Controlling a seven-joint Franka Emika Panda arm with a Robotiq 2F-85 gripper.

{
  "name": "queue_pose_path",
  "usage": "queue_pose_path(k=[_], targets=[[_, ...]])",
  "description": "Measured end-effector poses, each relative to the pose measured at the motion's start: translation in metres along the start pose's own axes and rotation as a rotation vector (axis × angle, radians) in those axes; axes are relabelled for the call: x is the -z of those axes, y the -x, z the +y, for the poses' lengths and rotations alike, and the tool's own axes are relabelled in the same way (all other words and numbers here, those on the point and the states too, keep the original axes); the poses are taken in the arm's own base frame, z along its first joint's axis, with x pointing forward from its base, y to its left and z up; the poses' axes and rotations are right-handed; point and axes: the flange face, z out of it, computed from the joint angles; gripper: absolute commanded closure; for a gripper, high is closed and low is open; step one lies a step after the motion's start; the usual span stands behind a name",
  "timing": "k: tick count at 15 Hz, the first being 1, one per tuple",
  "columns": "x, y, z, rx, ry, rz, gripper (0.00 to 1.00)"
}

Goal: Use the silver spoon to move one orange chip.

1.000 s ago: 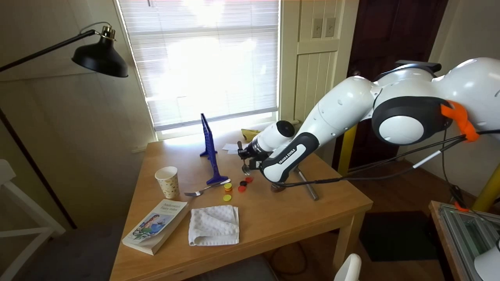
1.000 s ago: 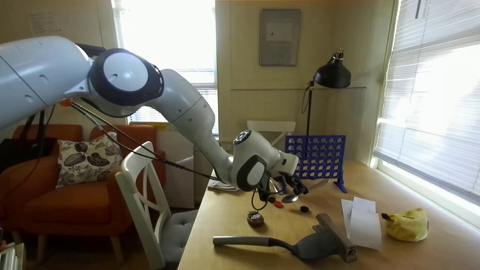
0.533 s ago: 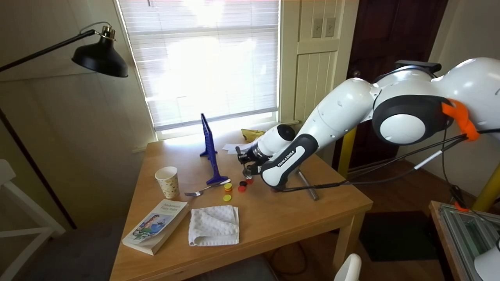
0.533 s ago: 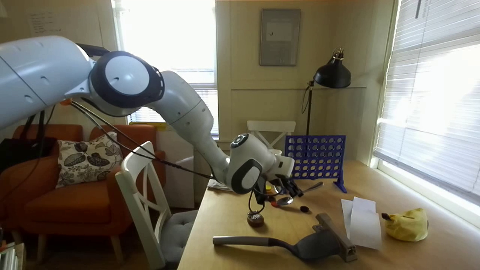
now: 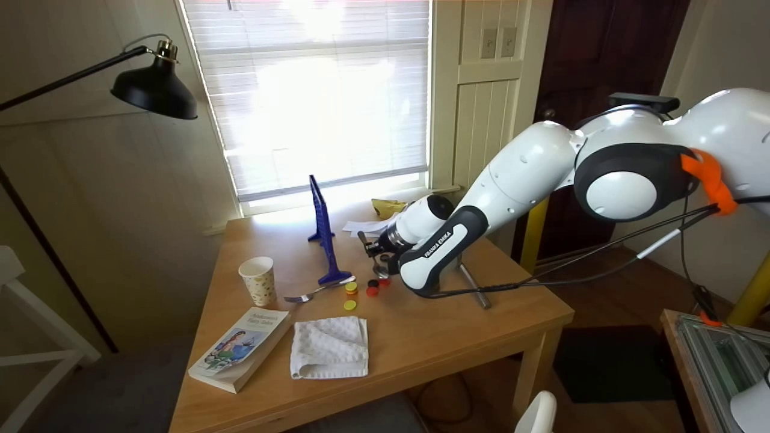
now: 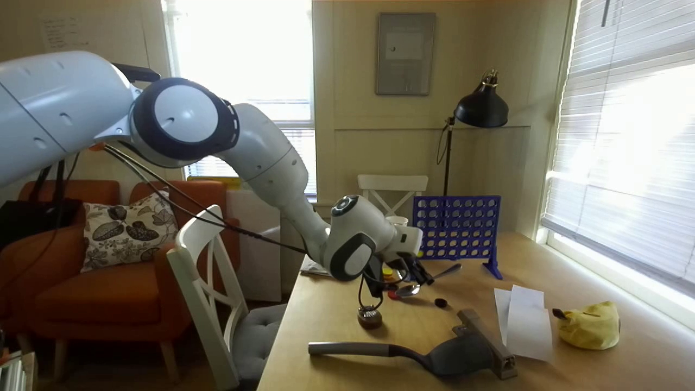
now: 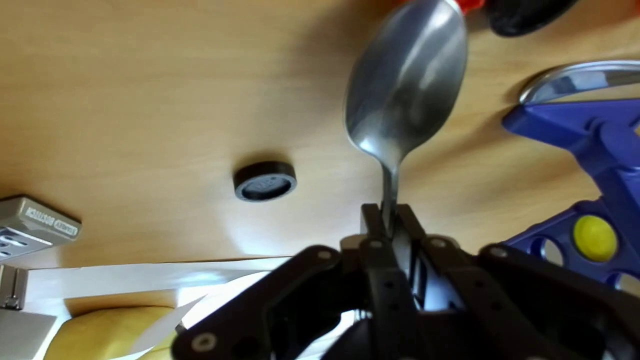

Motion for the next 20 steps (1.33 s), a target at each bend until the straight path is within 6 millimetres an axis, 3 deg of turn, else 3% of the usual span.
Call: queue_pose_path(k=[6,14,20], targets=[[-0.002,0.004,0.004,0.027,-0.013,-0.013,0.98],[0.008,-0.009,0.002,-0.036,-0.032,0.087,0.98],[0.005,0.002,0.003,-0.036,-0.018,0.085,0.98]])
